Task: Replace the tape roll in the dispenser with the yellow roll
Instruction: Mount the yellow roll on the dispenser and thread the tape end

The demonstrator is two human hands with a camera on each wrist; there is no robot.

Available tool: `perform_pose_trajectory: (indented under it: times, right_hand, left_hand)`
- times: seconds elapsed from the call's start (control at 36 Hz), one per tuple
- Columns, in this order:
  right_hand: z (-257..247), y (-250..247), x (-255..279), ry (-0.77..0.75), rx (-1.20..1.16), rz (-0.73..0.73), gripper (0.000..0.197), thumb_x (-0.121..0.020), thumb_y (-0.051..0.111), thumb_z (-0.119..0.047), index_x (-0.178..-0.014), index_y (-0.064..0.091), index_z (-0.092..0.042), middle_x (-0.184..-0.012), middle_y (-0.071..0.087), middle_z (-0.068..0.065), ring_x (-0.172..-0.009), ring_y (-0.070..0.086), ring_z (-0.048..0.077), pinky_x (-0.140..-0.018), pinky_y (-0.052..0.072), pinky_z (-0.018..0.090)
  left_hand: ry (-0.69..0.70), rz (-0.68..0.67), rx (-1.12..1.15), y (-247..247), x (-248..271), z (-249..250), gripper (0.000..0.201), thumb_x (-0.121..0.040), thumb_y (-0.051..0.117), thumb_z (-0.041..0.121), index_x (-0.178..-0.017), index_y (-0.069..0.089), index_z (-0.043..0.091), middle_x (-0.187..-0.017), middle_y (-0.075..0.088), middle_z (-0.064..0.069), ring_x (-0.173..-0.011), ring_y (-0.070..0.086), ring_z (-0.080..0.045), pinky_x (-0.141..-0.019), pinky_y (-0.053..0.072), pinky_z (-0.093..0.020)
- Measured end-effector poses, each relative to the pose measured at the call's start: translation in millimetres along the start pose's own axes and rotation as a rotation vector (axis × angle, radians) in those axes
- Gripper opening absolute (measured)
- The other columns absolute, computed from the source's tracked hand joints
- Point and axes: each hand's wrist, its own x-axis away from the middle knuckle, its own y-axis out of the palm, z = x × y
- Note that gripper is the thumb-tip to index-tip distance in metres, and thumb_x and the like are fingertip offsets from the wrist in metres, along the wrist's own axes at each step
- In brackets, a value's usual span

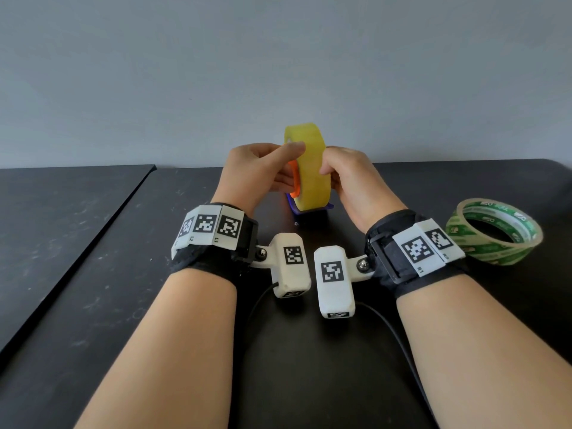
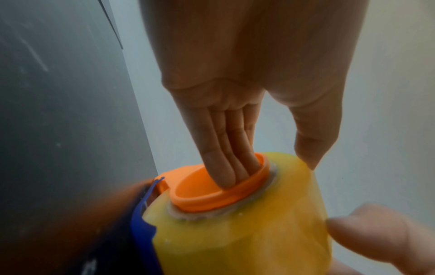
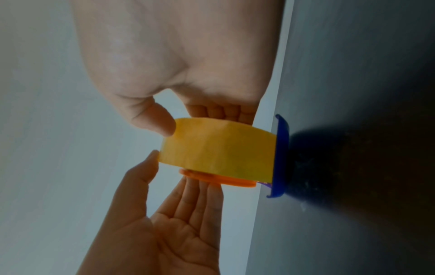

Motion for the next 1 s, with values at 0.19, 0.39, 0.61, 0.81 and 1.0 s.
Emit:
perform_pose_trajectory:
  times: [0.19, 0.39, 0.61, 0.81, 1.0]
  right_hand:
    - [6, -2, -5, 0.012, -0.029, -0.006, 0.039, -0.047, 0.057, -0.039, -0.077, 0.049, -0.015, -0.084, 0.045, 0.009, -0.076, 0.044, 0.026, -0.072, 0.036, 0.043]
    - [9, -2, -9, 0.024, -0.06, 0.017, 0.033, -0.064, 0.056, -0.037, -0.088, 0.056, -0.014, -0.084, 0.053, 0.012, -0.078, 0.054, 0.025, -0.076, 0.044, 0.042]
    - [13, -5, -12, 0.029, -0.082, 0.016, 0.036, -0.068, 0.056, -0.038, -0.089, 0.068, -0.011, -0.093, 0.071, 0.012, -0.101, 0.068, 0.036, -0.101, 0.049, 0.053]
    - [18, -9, -15, 0.017, -0.147, -0.003, 0.029, -0.067, 0.051, -0.034, -0.082, 0.065, -0.013, -0.081, 0.068, 0.006, -0.081, 0.065, 0.022, -0.092, 0.051, 0.045]
    - [15, -11, -15, 0.0, -0.163, -0.004, 0.028, -0.066, 0.053, -0.032, -0.081, 0.065, -0.011, -0.079, 0.067, 0.006, -0.076, 0.064, 0.022, -0.079, 0.052, 0.037]
  left_hand:
    - [-0.005, -0.007, 0.001, -2, -1, -1, 0.027, -0.084, 0.072, 0.029, -0.086, 0.071, 0.002, -0.074, 0.069, -0.015, -0.059, 0.067, -0.02, -0.06, 0.056, -0.027]
    - [-0.007, -0.028, 0.016, -1, -1, -1, 0.027, -0.084, 0.072, 0.028, -0.087, 0.07, 0.001, -0.074, 0.068, -0.016, -0.059, 0.066, -0.021, -0.062, 0.058, -0.029]
    - [0.005, -0.029, 0.014, -1, -2, -3, 0.025, -0.084, 0.072, 0.029, -0.083, 0.07, 0.005, -0.073, 0.068, -0.015, -0.06, 0.067, -0.021, -0.062, 0.058, -0.03]
    - [0.001, -0.026, 0.001, -1, 0, -4, 0.029, -0.084, 0.071, 0.031, -0.088, 0.07, 0.003, -0.076, 0.068, -0.017, -0.064, 0.067, -0.023, -0.065, 0.059, -0.031]
    - [0.0, -0.028, 0.007, 1, 2, 0, 0.028, -0.084, 0.072, 0.031, -0.086, 0.07, 0.004, -0.074, 0.068, -0.016, -0.064, 0.067, -0.024, -0.07, 0.061, -0.037]
